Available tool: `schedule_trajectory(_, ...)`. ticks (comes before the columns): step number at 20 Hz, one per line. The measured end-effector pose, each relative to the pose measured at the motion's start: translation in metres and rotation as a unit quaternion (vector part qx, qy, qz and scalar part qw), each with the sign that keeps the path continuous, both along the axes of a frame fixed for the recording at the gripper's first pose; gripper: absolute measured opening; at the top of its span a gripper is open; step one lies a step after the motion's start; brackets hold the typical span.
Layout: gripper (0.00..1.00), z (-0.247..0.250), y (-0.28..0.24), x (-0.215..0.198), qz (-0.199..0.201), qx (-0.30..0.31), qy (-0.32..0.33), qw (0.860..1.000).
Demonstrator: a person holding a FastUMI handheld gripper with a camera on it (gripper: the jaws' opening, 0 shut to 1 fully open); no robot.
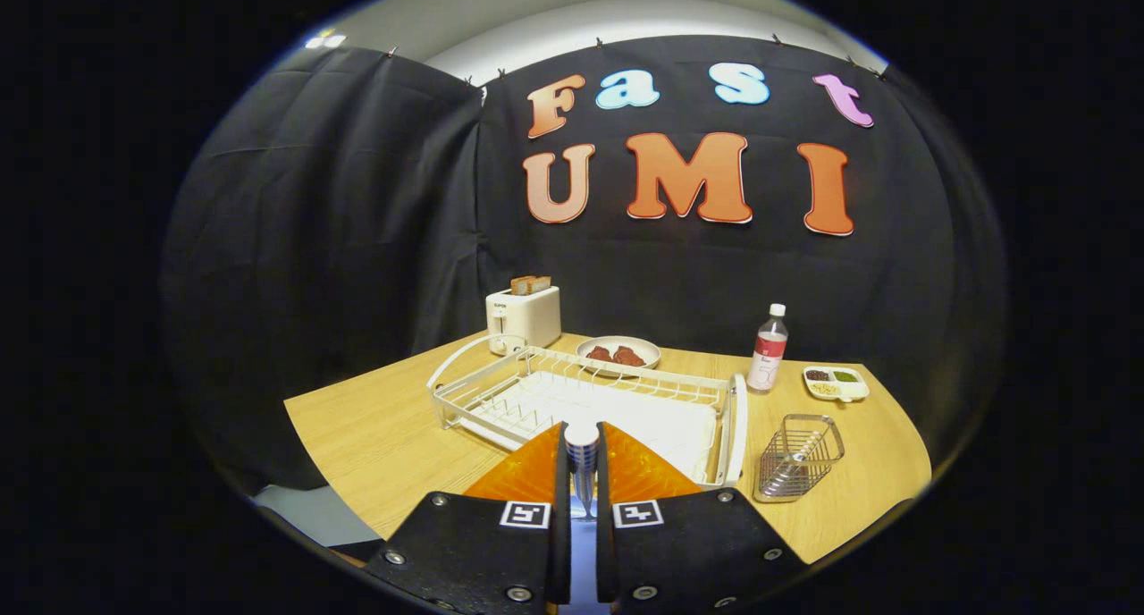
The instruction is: Take the plate from the dish rack, then take the spoon from the basket and place it into the plate.
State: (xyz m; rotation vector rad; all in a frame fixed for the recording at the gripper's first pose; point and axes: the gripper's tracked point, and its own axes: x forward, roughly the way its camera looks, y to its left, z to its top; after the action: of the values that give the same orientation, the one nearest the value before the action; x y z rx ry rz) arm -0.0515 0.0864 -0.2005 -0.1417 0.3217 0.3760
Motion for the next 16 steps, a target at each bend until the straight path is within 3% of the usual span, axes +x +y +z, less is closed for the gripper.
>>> schedule_trajectory(4, 0.11, -0.030, -0.001, -0.008, 0.011, 0.022, 0.021, 0.999)
schedule_trajectory(9, 0.11, -0.033, -0.014, -0.026, 0.018, 0.045, 0.019, 0.999)
schedule_trajectory(16, 0.14, -0.062, -0.036, -0.057, 0.025, 0.031, 0.059, 0.997)
